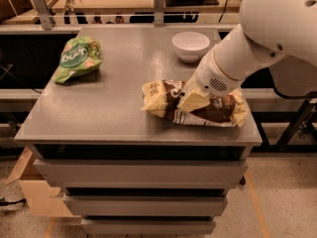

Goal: Move brown chip bag near green rice chip bag

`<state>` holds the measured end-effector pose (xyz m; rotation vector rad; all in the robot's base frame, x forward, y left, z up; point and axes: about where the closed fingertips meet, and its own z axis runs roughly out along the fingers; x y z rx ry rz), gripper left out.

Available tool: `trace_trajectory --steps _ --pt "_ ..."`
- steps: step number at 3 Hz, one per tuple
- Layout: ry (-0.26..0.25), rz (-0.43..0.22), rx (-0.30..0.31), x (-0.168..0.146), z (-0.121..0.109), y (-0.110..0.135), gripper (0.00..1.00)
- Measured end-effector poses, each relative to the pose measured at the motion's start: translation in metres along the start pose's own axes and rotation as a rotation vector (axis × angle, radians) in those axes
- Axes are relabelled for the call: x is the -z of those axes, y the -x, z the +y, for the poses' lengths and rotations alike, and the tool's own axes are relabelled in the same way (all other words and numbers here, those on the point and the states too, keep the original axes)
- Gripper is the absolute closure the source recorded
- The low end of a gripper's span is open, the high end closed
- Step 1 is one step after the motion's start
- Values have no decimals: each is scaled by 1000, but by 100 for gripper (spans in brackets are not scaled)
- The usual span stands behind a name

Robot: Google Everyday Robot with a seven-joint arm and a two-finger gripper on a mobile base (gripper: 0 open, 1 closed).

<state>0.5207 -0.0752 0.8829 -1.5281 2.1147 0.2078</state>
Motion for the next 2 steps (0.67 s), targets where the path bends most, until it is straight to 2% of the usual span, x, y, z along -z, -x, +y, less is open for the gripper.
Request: trace_trajectory --steps 1,2 --pt "-107 -1 47 22 -16 10 88" --pt "-254 21 113 52 -36 21 100"
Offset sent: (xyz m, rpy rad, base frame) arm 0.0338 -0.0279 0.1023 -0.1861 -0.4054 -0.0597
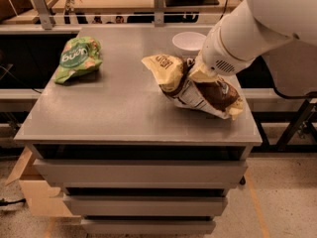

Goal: Move brown chip bag near green rice chip bag

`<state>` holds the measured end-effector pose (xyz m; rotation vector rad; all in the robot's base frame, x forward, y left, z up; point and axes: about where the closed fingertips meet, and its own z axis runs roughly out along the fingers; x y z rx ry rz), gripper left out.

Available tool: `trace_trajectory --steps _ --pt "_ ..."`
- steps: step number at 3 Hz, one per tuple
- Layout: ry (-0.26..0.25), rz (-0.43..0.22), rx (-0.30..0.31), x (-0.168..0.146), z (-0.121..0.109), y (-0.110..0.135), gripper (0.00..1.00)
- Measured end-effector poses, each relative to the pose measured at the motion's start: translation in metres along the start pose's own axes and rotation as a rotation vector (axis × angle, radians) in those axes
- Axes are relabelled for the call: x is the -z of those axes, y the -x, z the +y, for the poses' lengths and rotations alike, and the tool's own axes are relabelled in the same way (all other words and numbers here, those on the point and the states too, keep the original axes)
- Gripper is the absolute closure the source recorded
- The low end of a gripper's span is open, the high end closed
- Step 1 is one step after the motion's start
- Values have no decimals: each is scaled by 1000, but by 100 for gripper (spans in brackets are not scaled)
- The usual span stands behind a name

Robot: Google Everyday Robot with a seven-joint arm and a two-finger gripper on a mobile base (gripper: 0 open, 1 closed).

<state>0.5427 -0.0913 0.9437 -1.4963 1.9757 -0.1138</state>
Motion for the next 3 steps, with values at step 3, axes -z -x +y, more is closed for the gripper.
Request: trace_trajectory --steps 3 --pt "-154 -164 201 32 -30 81 100"
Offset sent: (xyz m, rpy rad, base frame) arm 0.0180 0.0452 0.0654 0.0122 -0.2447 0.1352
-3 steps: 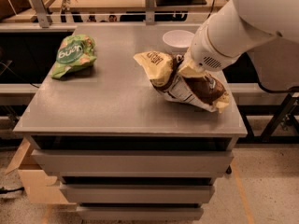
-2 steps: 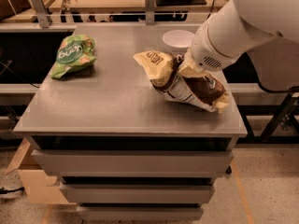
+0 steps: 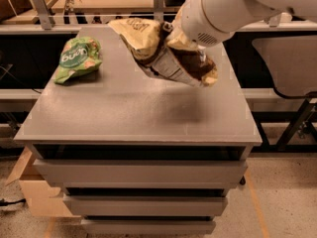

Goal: Move brown chip bag near green rice chip bag

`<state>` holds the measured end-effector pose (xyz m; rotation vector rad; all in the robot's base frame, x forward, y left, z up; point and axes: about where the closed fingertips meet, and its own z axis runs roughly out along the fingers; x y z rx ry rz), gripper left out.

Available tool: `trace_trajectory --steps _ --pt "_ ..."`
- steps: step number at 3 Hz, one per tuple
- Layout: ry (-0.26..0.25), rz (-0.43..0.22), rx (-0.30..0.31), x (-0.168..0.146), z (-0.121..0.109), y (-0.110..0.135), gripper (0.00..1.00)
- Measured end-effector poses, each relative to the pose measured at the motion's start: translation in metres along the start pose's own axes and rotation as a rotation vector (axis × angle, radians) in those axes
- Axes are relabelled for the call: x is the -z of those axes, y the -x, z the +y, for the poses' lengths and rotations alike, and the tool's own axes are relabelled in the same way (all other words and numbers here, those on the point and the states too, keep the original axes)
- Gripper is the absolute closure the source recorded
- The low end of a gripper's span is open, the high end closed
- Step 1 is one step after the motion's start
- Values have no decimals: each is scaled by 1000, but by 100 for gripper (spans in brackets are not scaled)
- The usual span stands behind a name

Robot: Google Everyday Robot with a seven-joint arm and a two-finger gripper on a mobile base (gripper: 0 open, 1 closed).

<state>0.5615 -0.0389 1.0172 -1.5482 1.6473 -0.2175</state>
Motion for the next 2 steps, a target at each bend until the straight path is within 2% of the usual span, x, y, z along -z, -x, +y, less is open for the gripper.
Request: trace_trajectory --steps 1,2 --pt "-62 -87 121 -8 -23 50 100" --pt "-98 -128 206 -30 -34 96 100"
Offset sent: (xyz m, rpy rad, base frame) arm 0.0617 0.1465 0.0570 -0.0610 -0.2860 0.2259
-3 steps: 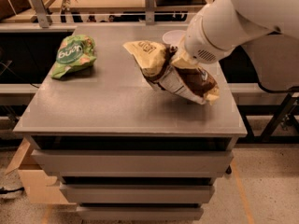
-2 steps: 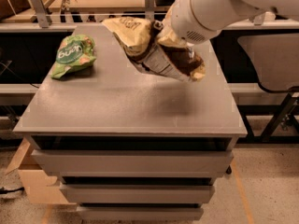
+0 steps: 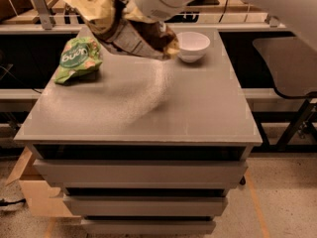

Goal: Move brown chip bag near green rice chip bag

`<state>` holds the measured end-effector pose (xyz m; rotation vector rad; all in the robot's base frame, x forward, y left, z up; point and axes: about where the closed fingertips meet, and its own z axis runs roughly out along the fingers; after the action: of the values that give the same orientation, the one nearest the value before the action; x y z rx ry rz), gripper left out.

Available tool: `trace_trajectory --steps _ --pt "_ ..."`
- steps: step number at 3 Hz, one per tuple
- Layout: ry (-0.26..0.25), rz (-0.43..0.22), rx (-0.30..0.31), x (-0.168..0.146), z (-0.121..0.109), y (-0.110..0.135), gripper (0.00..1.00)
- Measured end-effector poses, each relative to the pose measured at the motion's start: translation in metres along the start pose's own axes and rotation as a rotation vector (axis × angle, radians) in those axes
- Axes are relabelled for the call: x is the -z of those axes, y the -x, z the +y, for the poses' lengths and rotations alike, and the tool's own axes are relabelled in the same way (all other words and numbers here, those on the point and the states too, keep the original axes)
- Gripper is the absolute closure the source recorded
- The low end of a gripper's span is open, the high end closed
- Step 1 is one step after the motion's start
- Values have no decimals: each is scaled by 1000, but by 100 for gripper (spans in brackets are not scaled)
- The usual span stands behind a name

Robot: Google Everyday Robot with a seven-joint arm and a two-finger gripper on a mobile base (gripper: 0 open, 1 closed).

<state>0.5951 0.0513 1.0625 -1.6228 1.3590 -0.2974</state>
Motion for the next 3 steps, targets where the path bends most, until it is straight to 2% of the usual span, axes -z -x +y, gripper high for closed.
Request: trace_trajectory --steps 1,2,3 --pt "-16 -9 43 -34 -9 27 100" --pt "-35 -17 33 -96 -18 53 100" --pt "-35 -17 33 -96 -18 53 100"
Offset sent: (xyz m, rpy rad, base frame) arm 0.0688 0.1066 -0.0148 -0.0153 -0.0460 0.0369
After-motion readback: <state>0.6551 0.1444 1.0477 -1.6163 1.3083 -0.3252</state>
